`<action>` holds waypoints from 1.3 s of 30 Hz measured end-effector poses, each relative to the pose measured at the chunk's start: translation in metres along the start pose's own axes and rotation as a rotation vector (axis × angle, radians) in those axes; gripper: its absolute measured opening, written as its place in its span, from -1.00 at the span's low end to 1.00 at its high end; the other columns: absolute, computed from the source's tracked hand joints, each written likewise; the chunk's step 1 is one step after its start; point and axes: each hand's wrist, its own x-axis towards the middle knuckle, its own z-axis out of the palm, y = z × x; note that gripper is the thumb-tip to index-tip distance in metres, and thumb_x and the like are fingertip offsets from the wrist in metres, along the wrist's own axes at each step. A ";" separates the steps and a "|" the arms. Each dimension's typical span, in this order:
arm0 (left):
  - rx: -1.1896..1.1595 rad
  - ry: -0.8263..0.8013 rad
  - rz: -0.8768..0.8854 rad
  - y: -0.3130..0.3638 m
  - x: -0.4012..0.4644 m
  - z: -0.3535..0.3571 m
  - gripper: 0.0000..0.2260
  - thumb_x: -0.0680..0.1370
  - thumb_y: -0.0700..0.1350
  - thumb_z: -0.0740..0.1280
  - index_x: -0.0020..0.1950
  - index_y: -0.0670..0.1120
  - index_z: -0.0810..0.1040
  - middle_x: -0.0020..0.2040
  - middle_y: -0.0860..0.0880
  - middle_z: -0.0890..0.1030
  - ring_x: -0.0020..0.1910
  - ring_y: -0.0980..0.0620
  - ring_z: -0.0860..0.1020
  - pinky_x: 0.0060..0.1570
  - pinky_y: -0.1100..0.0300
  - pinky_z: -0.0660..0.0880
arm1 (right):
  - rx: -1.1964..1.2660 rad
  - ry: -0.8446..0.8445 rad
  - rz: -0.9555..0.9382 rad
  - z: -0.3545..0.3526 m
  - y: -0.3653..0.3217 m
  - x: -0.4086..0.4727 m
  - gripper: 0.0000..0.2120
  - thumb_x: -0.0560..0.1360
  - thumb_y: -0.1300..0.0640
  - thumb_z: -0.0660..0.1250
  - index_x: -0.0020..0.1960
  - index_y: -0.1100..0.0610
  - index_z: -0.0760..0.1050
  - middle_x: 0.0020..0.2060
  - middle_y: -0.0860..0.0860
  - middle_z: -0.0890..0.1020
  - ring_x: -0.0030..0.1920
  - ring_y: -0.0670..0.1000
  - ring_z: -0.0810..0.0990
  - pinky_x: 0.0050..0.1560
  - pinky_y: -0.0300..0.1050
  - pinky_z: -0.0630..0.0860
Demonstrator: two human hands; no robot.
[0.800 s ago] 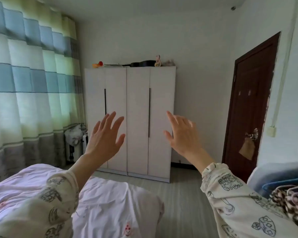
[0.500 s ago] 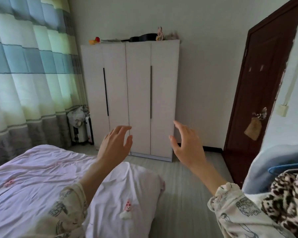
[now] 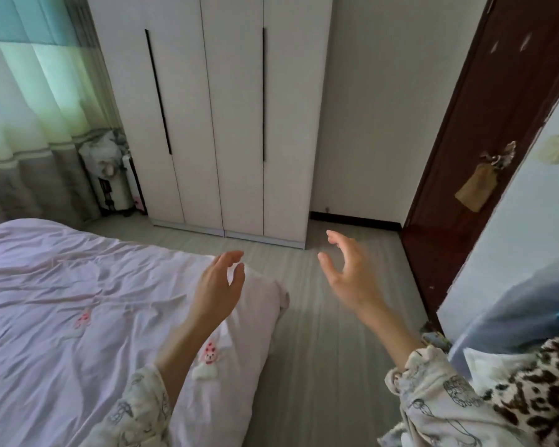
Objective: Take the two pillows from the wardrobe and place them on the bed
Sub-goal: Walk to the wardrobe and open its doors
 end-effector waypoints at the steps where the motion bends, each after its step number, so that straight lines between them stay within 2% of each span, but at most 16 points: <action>1: -0.009 -0.012 0.001 -0.005 0.016 0.008 -0.75 0.58 -0.15 0.20 0.23 -0.15 0.49 0.18 -0.12 0.58 0.14 -0.05 0.53 0.11 0.19 0.38 | 0.010 0.000 0.014 0.007 0.008 0.015 -0.59 0.52 0.07 0.27 0.34 0.10 0.37 0.23 0.02 0.52 0.26 0.01 0.43 0.29 -0.12 0.29; 5: -0.006 -0.037 0.019 -0.021 0.090 0.034 -0.74 0.59 -0.15 0.19 0.25 -0.15 0.48 0.20 -0.11 0.57 0.16 -0.04 0.52 0.11 0.20 0.37 | 0.008 -0.032 0.015 0.030 0.030 0.082 -0.59 0.53 0.10 0.28 0.36 0.11 0.36 0.23 0.04 0.52 0.27 0.03 0.43 0.33 -0.02 0.31; 11: -0.006 -0.038 0.059 -0.030 0.199 0.086 -0.73 0.59 -0.14 0.18 0.26 -0.14 0.47 0.20 -0.09 0.56 0.17 -0.04 0.51 0.16 0.14 0.40 | -0.033 -0.043 -0.007 0.040 0.068 0.186 -0.58 0.53 0.09 0.27 0.38 0.09 0.34 0.26 0.01 0.51 0.30 0.00 0.39 0.31 -0.05 0.31; 17: -0.005 -0.037 0.066 -0.038 0.282 0.145 -0.73 0.58 -0.12 0.19 0.27 -0.09 0.48 0.21 -0.05 0.55 0.16 0.00 0.51 0.11 0.22 0.35 | -0.044 -0.056 -0.014 0.058 0.125 0.272 -0.58 0.53 0.09 0.27 0.37 0.09 0.34 0.26 0.00 0.51 0.30 0.01 0.39 0.30 -0.04 0.31; 22: 0.021 0.015 0.037 -0.041 0.357 0.188 -0.73 0.58 -0.10 0.19 0.26 -0.08 0.47 0.19 -0.04 0.55 0.14 0.05 0.49 0.08 0.25 0.33 | -0.017 -0.152 -0.079 0.079 0.170 0.360 -0.57 0.54 0.07 0.26 0.38 0.09 0.32 0.28 0.01 0.49 0.31 0.00 0.37 0.33 0.02 0.28; 28: 0.049 0.086 -0.003 -0.037 0.454 0.226 -0.75 0.58 -0.11 0.20 0.24 -0.09 0.49 0.17 -0.05 0.57 0.11 0.04 0.51 0.04 0.26 0.34 | 0.017 -0.222 -0.187 0.092 0.214 0.471 -0.56 0.54 0.03 0.24 0.39 0.08 0.31 0.28 -0.01 0.48 0.31 -0.02 0.37 0.32 -0.11 0.26; 31: 0.059 0.108 -0.024 -0.043 0.494 0.240 -0.74 0.58 -0.11 0.20 0.24 -0.09 0.48 0.17 -0.04 0.57 0.12 0.05 0.51 0.07 0.24 0.35 | 0.030 -0.247 -0.201 0.106 0.232 0.518 -0.57 0.54 0.03 0.24 0.39 0.08 0.31 0.28 0.00 0.48 0.31 -0.01 0.38 0.32 -0.10 0.26; 35: 0.080 0.135 -0.065 -0.067 0.550 0.253 -0.74 0.58 -0.11 0.20 0.25 -0.10 0.48 0.18 -0.05 0.57 0.13 0.01 0.51 0.10 0.20 0.37 | 0.060 -0.298 -0.220 0.141 0.251 0.578 -0.56 0.55 0.02 0.23 0.40 0.04 0.28 0.27 -0.03 0.47 0.29 -0.06 0.36 0.27 -0.17 0.23; 39: 0.092 0.165 -0.104 -0.105 0.613 0.267 -0.73 0.58 -0.11 0.20 0.26 -0.09 0.47 0.19 -0.05 0.56 0.15 0.01 0.50 0.15 0.16 0.39 | 0.079 -0.334 -0.248 0.191 0.268 0.644 -0.56 0.55 0.01 0.23 0.40 0.02 0.28 0.26 -0.05 0.47 0.29 -0.06 0.37 0.27 -0.15 0.25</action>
